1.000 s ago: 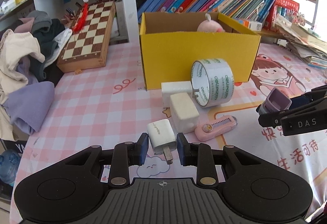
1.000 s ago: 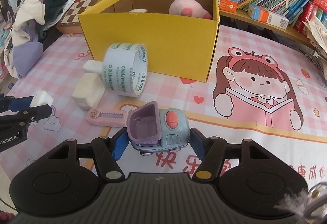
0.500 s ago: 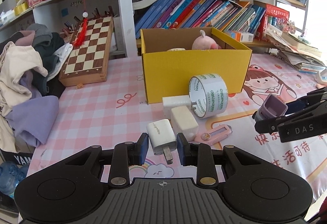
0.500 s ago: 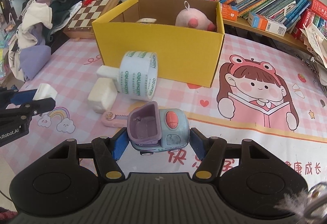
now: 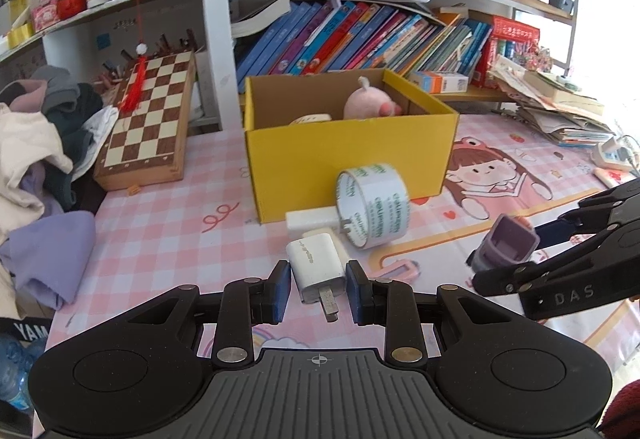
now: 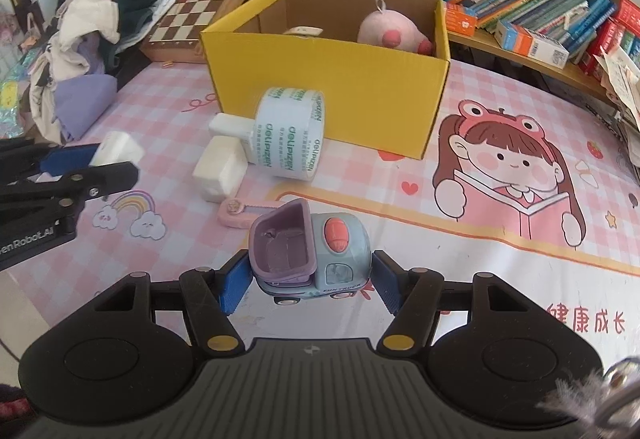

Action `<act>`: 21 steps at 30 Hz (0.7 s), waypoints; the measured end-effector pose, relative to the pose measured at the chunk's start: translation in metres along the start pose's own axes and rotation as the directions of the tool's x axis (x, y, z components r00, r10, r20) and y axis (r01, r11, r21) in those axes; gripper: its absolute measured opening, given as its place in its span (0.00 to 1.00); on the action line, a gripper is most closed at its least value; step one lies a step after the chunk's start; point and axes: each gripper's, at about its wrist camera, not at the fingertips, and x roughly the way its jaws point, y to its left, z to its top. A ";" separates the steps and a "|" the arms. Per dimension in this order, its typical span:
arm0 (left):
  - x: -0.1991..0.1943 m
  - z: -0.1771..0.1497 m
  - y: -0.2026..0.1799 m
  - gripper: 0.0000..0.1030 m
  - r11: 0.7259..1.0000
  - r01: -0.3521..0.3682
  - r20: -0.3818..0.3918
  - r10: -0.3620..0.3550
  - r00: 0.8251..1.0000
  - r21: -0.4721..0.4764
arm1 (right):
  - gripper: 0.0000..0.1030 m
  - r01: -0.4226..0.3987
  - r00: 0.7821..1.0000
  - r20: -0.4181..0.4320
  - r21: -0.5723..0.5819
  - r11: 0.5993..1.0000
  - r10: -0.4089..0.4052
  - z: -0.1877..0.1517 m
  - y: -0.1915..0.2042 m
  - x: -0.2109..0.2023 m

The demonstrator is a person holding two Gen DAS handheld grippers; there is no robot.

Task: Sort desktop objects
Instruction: 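Grasp and lift the white charger with the left gripper while the right gripper lifts the purple toy car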

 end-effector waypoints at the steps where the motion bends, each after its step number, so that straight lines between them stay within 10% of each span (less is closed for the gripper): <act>1: -0.001 0.002 -0.001 0.27 1.000 0.005 0.004 -0.005 1.000 0.003 | 0.61 -0.005 1.000 0.003 -0.008 1.000 0.005 0.001 0.000 -0.002; 21: 0.005 0.080 -0.012 0.27 0.998 -0.013 0.134 0.005 0.991 0.056 | 0.61 -0.052 0.980 0.181 -0.137 0.989 0.076 0.091 -0.040 -0.033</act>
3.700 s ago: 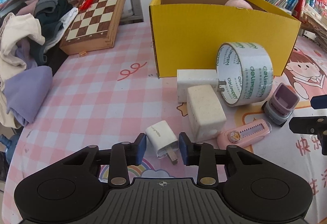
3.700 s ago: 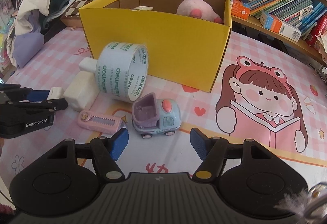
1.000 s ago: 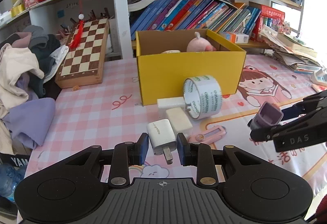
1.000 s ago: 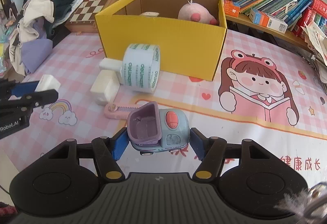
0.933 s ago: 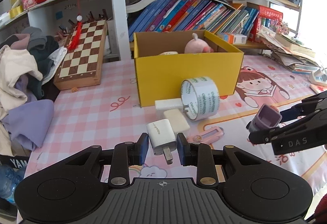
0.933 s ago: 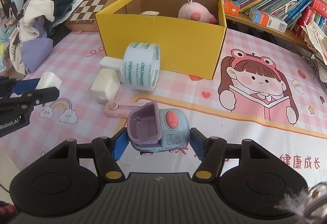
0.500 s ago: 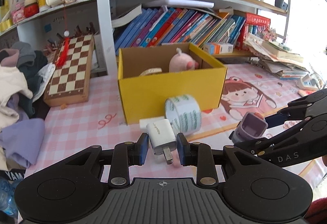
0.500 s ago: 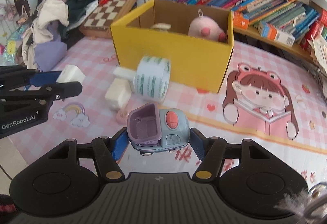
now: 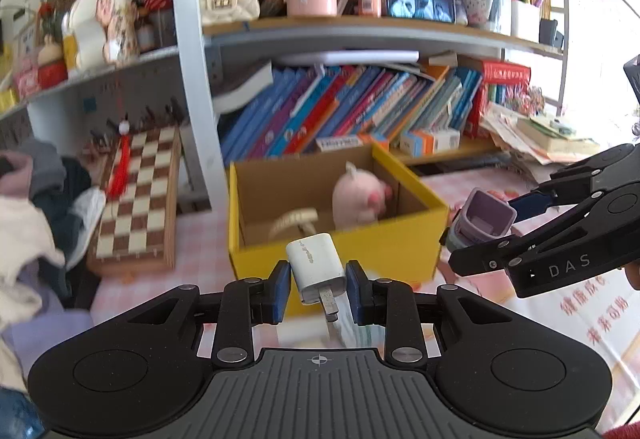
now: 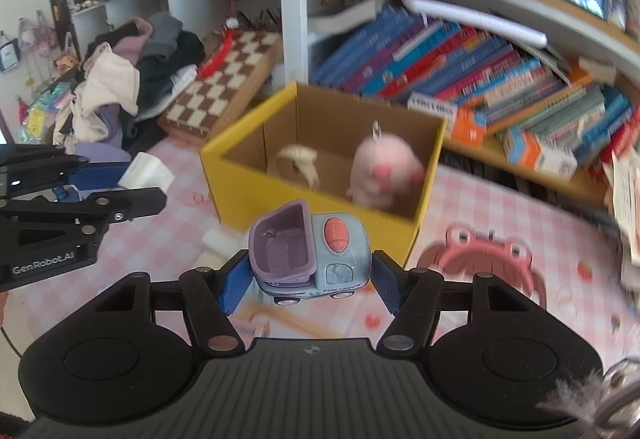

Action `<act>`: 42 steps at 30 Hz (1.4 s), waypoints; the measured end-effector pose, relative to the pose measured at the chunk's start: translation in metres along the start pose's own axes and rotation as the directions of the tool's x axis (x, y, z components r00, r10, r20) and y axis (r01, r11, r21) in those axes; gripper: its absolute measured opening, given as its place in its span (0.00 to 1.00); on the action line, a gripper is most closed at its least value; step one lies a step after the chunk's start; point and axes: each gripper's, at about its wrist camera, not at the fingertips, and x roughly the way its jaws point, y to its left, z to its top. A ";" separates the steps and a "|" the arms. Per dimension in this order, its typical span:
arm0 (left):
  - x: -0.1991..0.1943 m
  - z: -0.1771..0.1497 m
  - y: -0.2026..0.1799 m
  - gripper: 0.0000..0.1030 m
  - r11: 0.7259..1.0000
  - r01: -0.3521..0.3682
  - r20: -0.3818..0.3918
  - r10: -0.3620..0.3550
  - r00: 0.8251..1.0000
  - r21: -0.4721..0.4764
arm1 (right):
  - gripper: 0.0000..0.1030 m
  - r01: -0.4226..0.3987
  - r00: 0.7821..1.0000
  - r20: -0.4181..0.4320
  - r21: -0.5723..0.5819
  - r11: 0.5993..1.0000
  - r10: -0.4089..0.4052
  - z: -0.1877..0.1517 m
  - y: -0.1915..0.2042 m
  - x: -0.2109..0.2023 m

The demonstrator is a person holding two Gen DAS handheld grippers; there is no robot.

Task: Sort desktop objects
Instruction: 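Grasp and lift the white charger with the left gripper while the right gripper lifts the purple toy car, then lower the charger into the yellow box with the left gripper while the right gripper lowers the car in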

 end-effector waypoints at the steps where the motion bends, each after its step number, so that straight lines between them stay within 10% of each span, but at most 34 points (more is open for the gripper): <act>1: 0.003 0.005 0.000 0.27 1.000 -0.004 0.009 0.004 1.000 0.006 | 0.61 -0.004 1.000 0.010 -0.013 1.000 0.004 0.006 -0.002 0.000; 12: 0.051 0.052 0.012 0.27 0.999 -0.045 0.025 0.044 0.999 0.020 | 0.61 0.016 0.997 0.078 -0.172 0.985 -0.003 0.076 -0.025 0.027; 28: 0.127 0.063 0.018 0.27 0.998 -0.067 -0.106 0.066 0.992 -0.013 | 0.61 -0.052 0.991 -0.127 -0.180 0.982 0.029 0.097 -0.041 0.123; 42: 0.163 0.054 0.027 0.27 0.997 -0.059 -0.241 0.044 0.970 -0.052 | 0.61 -0.153 0.941 -0.323 -0.139 0.978 0.101 0.094 -0.049 0.178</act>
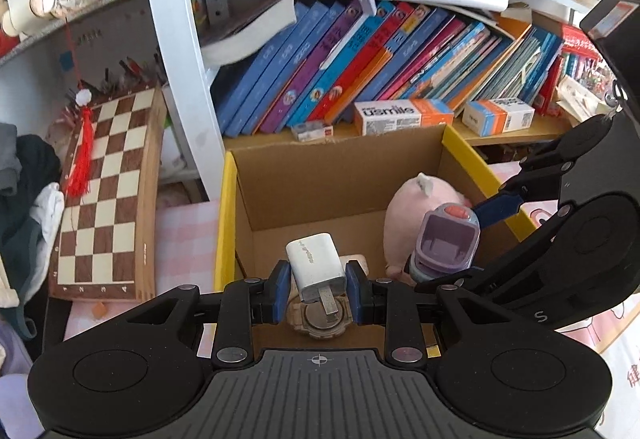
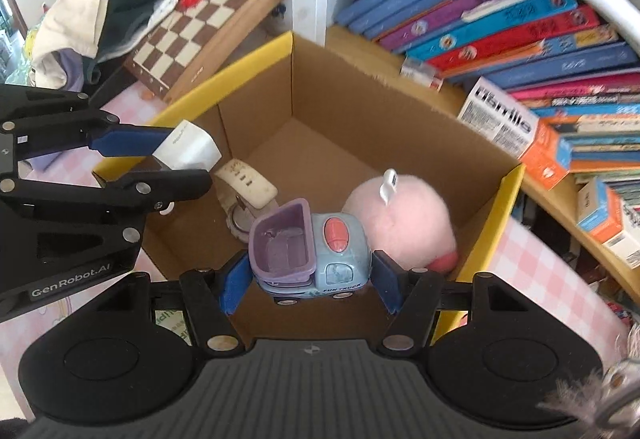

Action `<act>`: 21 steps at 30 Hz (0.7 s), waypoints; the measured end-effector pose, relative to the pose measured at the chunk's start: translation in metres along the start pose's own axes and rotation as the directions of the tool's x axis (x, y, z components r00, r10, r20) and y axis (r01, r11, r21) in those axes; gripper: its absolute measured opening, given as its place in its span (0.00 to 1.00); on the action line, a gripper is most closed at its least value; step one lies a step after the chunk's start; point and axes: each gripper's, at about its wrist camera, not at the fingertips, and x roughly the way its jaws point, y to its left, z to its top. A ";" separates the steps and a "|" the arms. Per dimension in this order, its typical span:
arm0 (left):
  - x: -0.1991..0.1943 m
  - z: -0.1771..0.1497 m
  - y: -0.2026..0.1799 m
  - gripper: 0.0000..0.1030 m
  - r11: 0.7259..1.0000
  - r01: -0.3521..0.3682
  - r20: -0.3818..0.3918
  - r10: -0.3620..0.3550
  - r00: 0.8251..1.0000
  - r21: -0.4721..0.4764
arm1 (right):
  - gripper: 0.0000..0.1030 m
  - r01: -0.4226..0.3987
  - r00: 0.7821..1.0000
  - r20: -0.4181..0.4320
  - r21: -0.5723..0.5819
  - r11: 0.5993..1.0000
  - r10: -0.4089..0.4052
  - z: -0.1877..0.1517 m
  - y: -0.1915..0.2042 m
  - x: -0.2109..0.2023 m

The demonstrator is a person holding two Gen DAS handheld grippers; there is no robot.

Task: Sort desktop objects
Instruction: 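Lower the charger into the yellow box with the left gripper while the right gripper lowers the car in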

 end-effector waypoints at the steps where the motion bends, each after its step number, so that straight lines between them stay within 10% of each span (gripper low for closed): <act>1: 0.003 0.000 0.000 0.27 1.000 -0.001 -0.012 0.001 1.000 0.001 | 0.61 -0.002 1.000 -0.006 -0.005 1.000 0.002 0.001 0.000 0.003; 10: 0.031 -0.007 0.009 0.26 0.999 -0.014 -0.114 0.010 0.993 -0.038 | 0.61 -0.014 0.998 -0.058 -0.063 0.998 0.011 0.006 -0.001 0.027; 21: 0.042 -0.006 0.008 0.25 0.999 -0.033 -0.132 0.033 0.991 0.001 | 0.61 -0.197 0.973 -0.105 0.103 0.975 0.208 -0.005 -0.027 0.047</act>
